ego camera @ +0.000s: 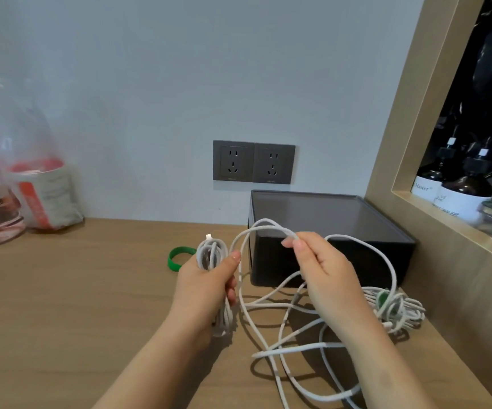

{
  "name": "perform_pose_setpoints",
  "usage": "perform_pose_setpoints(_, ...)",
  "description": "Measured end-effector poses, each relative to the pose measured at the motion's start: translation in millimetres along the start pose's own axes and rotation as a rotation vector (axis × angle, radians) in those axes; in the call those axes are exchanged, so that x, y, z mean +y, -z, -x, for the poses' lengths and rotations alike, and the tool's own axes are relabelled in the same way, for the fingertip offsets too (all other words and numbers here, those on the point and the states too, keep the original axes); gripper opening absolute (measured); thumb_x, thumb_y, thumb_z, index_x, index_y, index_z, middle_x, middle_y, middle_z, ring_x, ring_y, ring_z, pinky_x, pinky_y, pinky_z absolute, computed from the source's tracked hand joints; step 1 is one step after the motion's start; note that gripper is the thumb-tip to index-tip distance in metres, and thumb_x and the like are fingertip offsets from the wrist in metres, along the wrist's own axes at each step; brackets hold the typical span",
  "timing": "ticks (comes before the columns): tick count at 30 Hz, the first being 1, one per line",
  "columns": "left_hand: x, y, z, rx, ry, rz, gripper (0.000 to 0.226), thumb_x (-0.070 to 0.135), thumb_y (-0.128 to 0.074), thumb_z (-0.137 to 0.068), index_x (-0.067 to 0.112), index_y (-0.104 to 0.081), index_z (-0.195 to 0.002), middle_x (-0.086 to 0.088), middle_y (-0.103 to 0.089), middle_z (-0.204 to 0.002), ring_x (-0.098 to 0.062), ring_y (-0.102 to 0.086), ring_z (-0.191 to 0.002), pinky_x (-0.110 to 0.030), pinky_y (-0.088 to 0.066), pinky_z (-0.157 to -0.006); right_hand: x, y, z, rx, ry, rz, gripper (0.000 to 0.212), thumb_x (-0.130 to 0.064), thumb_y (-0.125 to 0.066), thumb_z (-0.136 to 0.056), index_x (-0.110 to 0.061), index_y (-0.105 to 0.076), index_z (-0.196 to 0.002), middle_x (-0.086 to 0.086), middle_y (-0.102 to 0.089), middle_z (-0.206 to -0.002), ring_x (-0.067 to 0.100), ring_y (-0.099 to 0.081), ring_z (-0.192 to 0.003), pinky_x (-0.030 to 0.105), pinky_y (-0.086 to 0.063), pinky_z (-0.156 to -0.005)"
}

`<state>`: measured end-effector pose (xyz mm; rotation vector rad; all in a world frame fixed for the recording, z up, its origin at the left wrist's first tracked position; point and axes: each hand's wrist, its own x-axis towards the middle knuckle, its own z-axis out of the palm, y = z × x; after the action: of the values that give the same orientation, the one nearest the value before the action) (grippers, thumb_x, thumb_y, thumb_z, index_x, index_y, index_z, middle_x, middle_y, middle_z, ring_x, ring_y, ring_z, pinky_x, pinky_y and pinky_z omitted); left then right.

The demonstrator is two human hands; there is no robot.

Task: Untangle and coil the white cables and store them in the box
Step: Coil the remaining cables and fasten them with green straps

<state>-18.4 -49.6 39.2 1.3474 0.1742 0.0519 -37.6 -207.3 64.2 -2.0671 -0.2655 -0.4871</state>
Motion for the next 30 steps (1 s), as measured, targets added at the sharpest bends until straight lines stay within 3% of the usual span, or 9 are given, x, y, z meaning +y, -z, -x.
perform_pose_setpoints(2, 1, -2, 0, -0.004, 0.05, 0.093, 0.021, 0.023, -0.064, -0.089, 0.008, -0.056, -0.076, -0.002, -0.051, -0.049, -0.011, -0.045, -0.039, -0.026, -0.043, -0.044, -2, -7, 3, -0.047, 0.079, 0.031, 0.023, -0.029, -0.04, -0.097, -0.047, -0.053, -0.089, -0.016, -0.062, -0.086, -0.009, -0.053, -0.087, 0.007, -0.042, -0.07)
perform_pose_setpoints(6, 3, 1, -3, -0.046, 0.156, 0.237, 0.029, 0.039, -0.06, -0.089, 0.011, -0.054, -0.086, -0.002, -0.052, -0.053, -0.014, -0.048, -0.043, -0.029, -0.045, -0.05, 1, -18, 7, -0.219, 0.111, 0.195, 0.02, -0.037, -0.04, -0.096, -0.043, -0.058, -0.102, -0.008, -0.065, -0.085, 0.009, -0.06, -0.081, 0.039, -0.053, -0.076)
perform_pose_setpoints(10, 0, 3, -7, -0.127, 0.131, 0.217, 0.067, 0.065, -0.066, -0.068, 0.008, -0.052, -0.101, -0.007, -0.056, -0.064, -0.019, -0.055, -0.054, -0.033, -0.051, -0.056, 1, -21, 8, -0.231, 0.175, 0.283, 0.023, -0.039, -0.039, -0.097, -0.036, -0.06, -0.104, -0.01, -0.063, -0.08, 0.005, -0.057, -0.076, 0.029, -0.051, -0.069)
perform_pose_setpoints(12, -2, 0, -6, -0.192, 0.107, 0.119, 0.096, 0.073, -0.074, -0.048, 0.001, -0.054, -0.109, -0.018, -0.061, -0.081, -0.03, -0.063, -0.072, -0.045, -0.057, -0.073, -2, -24, 10, -0.255, 0.215, 0.329, 0.024, -0.041, -0.038, -0.097, -0.035, -0.061, -0.102, -0.014, -0.061, -0.077, 0.003, -0.055, -0.074, 0.02, -0.046, -0.064)
perform_pose_setpoints(14, -3, -4, -2, -0.164, 0.045, 0.061, 0.078, 0.055, -0.077, -0.062, 0.002, -0.052, -0.113, -0.02, -0.062, -0.092, -0.031, -0.065, -0.082, -0.047, -0.058, -0.074, -4, -28, 11, -0.287, 0.244, 0.376, 0.024, -0.04, -0.039, -0.097, -0.036, -0.062, -0.103, -0.016, -0.061, -0.08, 0.002, -0.055, -0.078, 0.014, -0.041, -0.065)
perform_pose_setpoints(17, -6, -7, -4, -0.043, -0.02, 0.076, 0.032, 0.026, -0.062, -0.089, 0.005, -0.05, -0.109, -0.01, -0.056, -0.08, -0.018, -0.058, -0.066, -0.031, -0.05, -0.053, -5, -30, 11, -0.299, 0.248, 0.384, 0.024, -0.039, -0.042, -0.096, -0.034, -0.063, -0.107, -0.015, -0.063, -0.091, 0.002, -0.054, -0.085, 0.016, -0.044, -0.074)
perform_pose_setpoints(20, -3, -4, -8, 0.015, -0.055, 0.241, 0.011, 0.017, -0.054, -0.094, 0.007, -0.051, -0.098, -0.005, -0.052, -0.066, -0.015, -0.05, -0.055, -0.03, -0.046, -0.055, -3, -28, 10, -0.299, 0.2, 0.378, 0.023, -0.036, -0.048, -0.094, -0.031, -0.061, -0.112, -0.015, -0.06, -0.094, 0.001, -0.052, -0.089, 0.022, -0.047, -0.082)
perform_pose_setpoints(26, 8, 3, -14, 0.096, -0.105, 0.481, 0.004, 0.012, -0.05, -0.097, 0.013, -0.047, -0.1, -0.001, -0.051, -0.063, -0.008, -0.049, -0.047, -0.019, -0.048, -0.045, 2, -24, 6, -0.196, 0.263, 0.481, 0.026, -0.019, -0.056, -0.091, -0.025, -0.062, -0.115, -0.013, -0.058, -0.109, 0.004, -0.048, -0.106, 0.022, -0.038, -0.096)
perform_pose_setpoints(30, 7, 4, -15, 0.062, -0.098, 0.521, 0.005, 0.013, -0.052, -0.096, 0.011, -0.047, -0.096, -0.002, -0.05, -0.063, -0.009, -0.05, -0.047, -0.022, -0.053, -0.052, 13, -23, 4, -0.014, 0.259, 0.597, 0.034, -0.01, -0.076, -0.073, -0.023, -0.069, -0.103, -0.003, -0.057, -0.118, 0.019, -0.045, -0.117, 0.03, -0.034, -0.094)
